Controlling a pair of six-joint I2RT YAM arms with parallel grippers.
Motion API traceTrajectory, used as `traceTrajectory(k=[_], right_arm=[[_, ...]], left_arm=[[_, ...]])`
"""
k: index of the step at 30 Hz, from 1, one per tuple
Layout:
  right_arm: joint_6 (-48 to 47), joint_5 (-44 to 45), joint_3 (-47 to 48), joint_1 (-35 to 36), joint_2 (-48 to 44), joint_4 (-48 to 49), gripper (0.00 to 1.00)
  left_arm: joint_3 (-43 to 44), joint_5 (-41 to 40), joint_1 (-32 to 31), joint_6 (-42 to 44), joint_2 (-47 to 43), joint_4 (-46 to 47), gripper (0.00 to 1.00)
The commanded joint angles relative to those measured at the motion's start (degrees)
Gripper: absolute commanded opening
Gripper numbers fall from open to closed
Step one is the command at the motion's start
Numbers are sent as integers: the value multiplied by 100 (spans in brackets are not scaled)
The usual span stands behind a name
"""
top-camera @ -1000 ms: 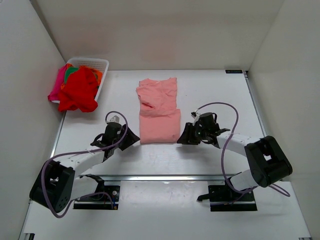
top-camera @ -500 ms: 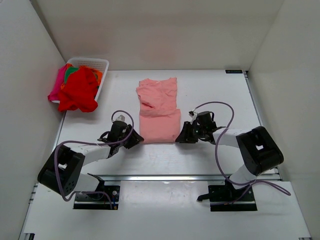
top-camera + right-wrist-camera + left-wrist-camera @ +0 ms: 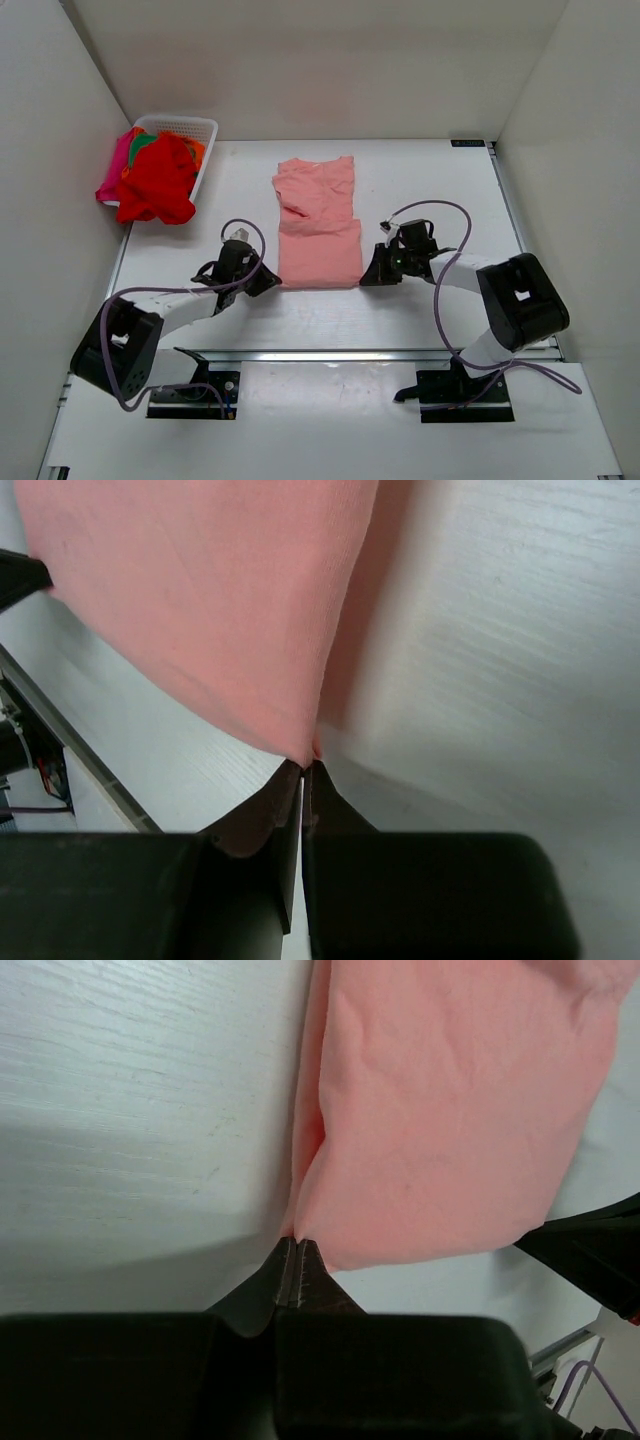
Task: Fold and stack the t-shirts
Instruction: Grab one side of the 2/3 rectangular tshirt with both arms, then fold the long partially folded tshirt into a neat square
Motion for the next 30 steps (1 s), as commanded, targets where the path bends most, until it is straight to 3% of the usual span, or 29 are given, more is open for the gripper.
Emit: traceTrajectory(k=[1, 11, 16, 21, 25, 30], right_arm=[[-534, -181, 65, -168, -392, -527, 0], [-974, -427, 126, 367, -919, -1730, 1], [-887, -515, -181, 649, -1489, -2197, 0], [-378, -383, -690, 1036, -2315, -2312, 0], [264, -321, -1051, 1272, -3132, -2356, 0], [722, -313, -1175, 1362, -3916, -2583, 0]], left_arm=[[-1, -1, 222, 314, -496, -464, 0], [-388, 570, -102, 270, -1770, -1728, 0], [-869, 702, -269, 51, -3016, -2608, 0], [-1363, 466, -612, -450, -4405, -3626, 0], [-1373, 640, -420, -767, -5487, -4365, 0], [-891, 825, -279, -600, -5788, -5033, 0]])
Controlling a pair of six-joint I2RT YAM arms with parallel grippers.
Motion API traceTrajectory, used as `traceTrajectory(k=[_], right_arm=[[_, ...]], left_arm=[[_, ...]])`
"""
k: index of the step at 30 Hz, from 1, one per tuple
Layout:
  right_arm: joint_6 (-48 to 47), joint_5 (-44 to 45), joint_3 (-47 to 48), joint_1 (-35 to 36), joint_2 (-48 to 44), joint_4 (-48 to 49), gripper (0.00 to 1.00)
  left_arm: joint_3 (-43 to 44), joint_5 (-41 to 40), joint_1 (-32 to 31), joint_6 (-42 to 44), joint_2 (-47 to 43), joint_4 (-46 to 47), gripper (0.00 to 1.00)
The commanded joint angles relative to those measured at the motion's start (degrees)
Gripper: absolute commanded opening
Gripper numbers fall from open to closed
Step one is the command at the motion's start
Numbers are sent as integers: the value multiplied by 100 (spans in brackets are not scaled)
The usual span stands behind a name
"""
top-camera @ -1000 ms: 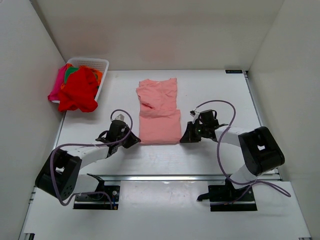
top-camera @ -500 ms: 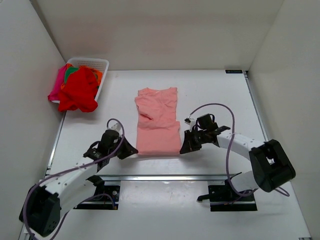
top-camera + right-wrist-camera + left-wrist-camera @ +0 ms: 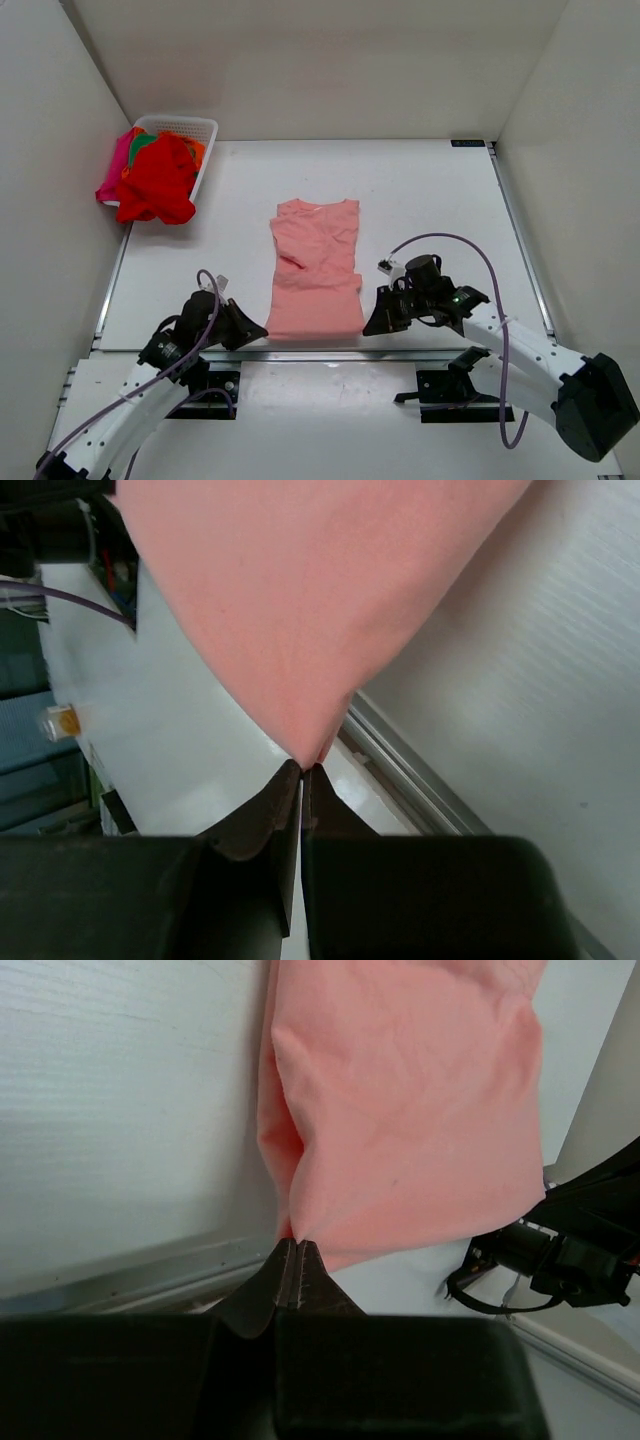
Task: Fold and stack the t-shirts
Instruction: Fold the long partially folded tshirt into a neat square
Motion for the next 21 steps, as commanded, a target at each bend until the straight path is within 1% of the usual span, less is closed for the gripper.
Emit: traceTrajectory(k=[1, 3, 4, 7, 10, 14, 15, 17, 19, 21], right_arm=[[388, 30, 58, -72, -378, -287, 0], [362, -188, 242, -274, -344, -532, 0], [231, -355, 374, -406, -291, -646, 0], [-156, -497, 909, -670, 60, -901, 0], [-542, -637, 1427, -986, 674, -1077, 0], [-1061, -743, 2367, -1452, 1369, -1411, 1], [-1115, -752, 2648, -1505, 1579, -1438, 0], [-1273, -743, 3079, -1628, 2019, -1535, 0], [-1361, -752, 3450, -1699, 2265, -1588, 0], [-1388, -743, 3906, -1699, 2547, -1588, 0]], left_arm=[[492, 32, 157, 64, 23, -823, 0], [956, 112, 227, 161, 338, -858, 0], [1194, 94, 253, 213, 436, -850, 0], [1660, 59, 306, 433, 1086, -604, 0], [1995, 172, 315, 565, 1841, -52, 0], [2259, 454, 858, 707, 2396, 783, 0], [2320, 411, 895, 741, 2580, 1029, 0], [2583, 279, 860, 776, 2949, 1215, 0], [2698, 366, 904, 768, 3204, 1470, 0], [2830, 428, 1175, 698, 3371, 1925, 0]])
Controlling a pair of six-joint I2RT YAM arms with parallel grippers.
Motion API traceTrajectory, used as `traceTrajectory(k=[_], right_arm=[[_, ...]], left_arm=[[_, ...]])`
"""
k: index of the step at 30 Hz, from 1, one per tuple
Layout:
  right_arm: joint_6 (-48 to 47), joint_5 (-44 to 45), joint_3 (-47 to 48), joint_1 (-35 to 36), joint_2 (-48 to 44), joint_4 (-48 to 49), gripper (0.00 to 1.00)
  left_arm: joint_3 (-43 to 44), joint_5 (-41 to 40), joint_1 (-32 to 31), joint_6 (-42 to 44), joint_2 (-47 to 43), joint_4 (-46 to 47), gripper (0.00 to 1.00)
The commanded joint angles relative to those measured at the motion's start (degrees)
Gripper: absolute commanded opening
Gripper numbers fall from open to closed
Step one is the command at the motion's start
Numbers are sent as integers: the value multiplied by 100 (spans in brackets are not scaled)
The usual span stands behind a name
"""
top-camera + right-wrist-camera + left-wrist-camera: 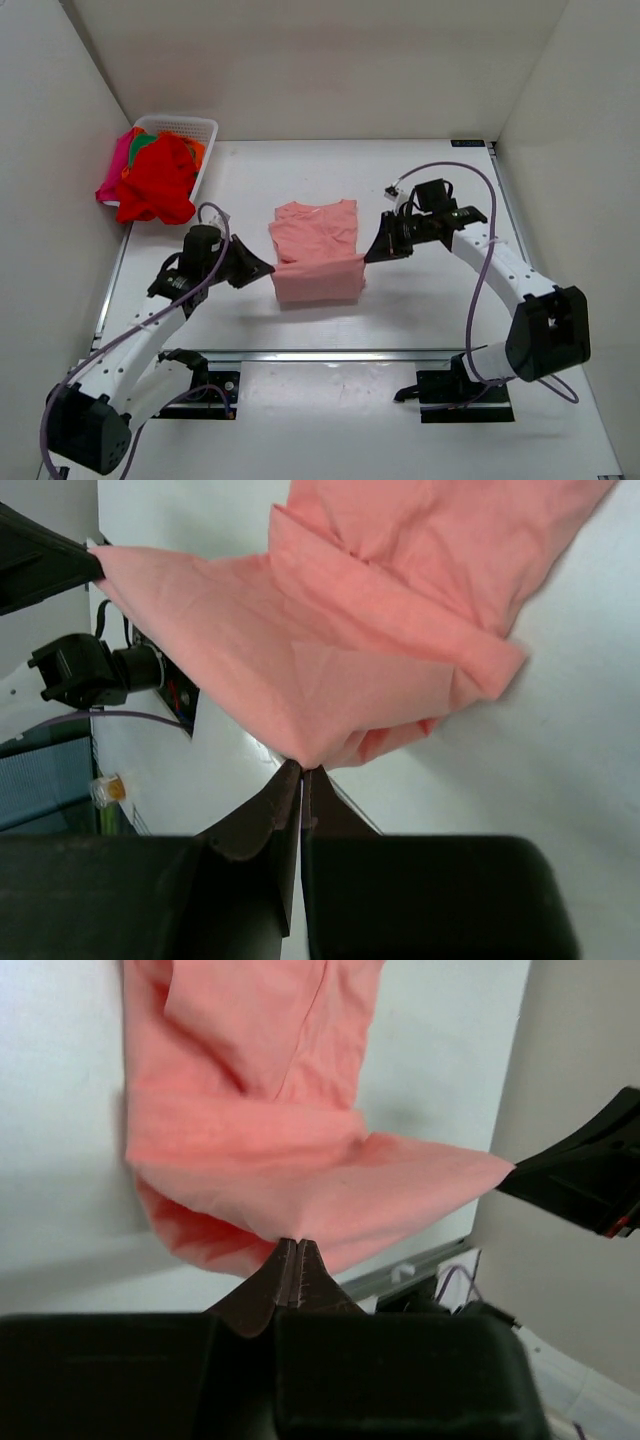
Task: Fold and stack the t-shirts
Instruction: Fold the long partially folded tshirt into a neat square
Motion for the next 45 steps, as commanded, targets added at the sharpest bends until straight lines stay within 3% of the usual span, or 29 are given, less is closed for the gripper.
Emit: traceTrajectory(k=[1, 13, 19, 26, 31, 35, 37, 40, 43, 45], right_arm=[[-310, -66, 644, -101, 314, -123, 0], [-389, 31, 2490, -418, 1747, -27, 0], [-206, 162, 3096, -629, 2547, 614, 0], [-46, 276, 3940, -1024, 3636, 1028, 0], [-143, 268, 5073, -1130, 4909, 852, 0], [-205, 303, 6494, -1104, 6060, 362, 0], [-249, 495, 7103, -1086, 6482, 194, 16], [-363, 1172, 7851, -1042, 6836, 26, 33], [-529, 2233, 7730, -972, 6618, 175, 49], [-757, 2883, 7458, -849, 6145, 298, 54]], left_arm=[[398, 87, 354, 27, 275, 944, 0], [1752, -133, 891, 483, 1997, 2034, 0], [2200, -291, 962, 597, 3052, 2561, 0], [3535, -220, 970, 773, 4968, 2808, 5], [4493, -457, 927, 730, 6127, 2738, 6], [4626, -799, 944, 659, 6516, 2878, 4], [4661, -888, 970, 563, 6796, 3088, 12], [5161, -758, 1101, 492, 7263, 3116, 41], [5671, -974, 1137, 553, 7457, 2933, 54], [5437, -1369, 1111, 588, 7064, 3150, 62]])
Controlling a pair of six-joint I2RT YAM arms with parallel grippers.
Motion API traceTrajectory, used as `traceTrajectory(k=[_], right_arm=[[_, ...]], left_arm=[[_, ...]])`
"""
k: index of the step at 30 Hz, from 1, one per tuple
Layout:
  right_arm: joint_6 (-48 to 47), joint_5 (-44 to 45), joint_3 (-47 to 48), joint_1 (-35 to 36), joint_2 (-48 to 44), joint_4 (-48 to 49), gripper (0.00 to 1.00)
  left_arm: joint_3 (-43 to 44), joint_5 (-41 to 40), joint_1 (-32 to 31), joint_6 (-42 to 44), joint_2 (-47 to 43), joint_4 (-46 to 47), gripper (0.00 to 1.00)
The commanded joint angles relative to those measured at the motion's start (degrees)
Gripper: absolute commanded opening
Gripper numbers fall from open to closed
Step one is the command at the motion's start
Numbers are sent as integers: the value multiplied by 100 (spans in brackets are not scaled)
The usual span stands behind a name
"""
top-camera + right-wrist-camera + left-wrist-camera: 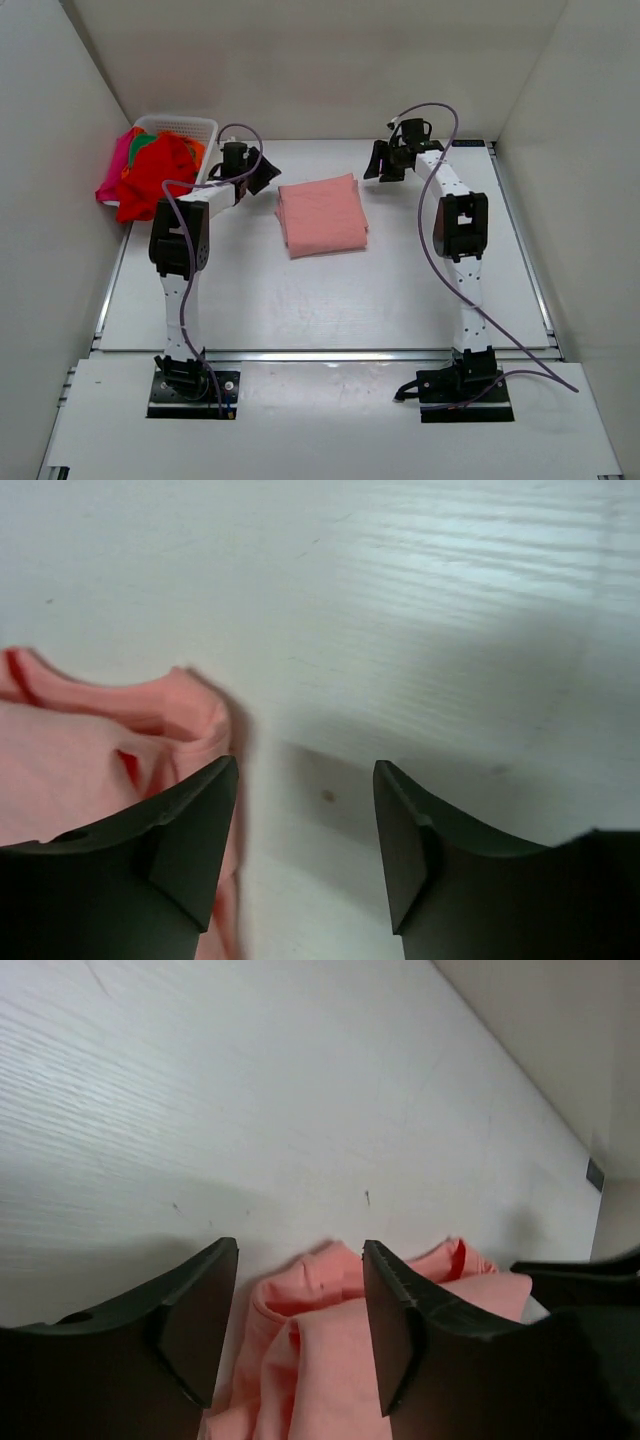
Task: Fold and stack the t-shirts
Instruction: Fold the long partially folded tshirt into a neat square
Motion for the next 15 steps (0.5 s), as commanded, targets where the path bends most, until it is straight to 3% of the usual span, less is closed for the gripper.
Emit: traceTrajectory(k=[1, 4, 7, 13, 15], right_arm=[[-557, 1424, -201, 248, -954, 337, 55], [-909, 1874, -903, 608, -1763, 654, 54], [-849, 1813, -1755, 925, -2527, 1014, 53], [-489, 1725, -2900, 1777, -2968, 1322, 56], [-436, 1873, -2928, 2111, -2890, 1219, 63]], left_arm=[[-33, -735, 20, 81, -793, 512, 65], [-719, -878, 125, 64, -1506, 830, 69], [-1236, -440, 353, -102, -2068, 830, 69], [-2606, -16, 398, -226, -3166, 813, 69], [-3162, -60, 424, -410, -3578, 1040, 70]])
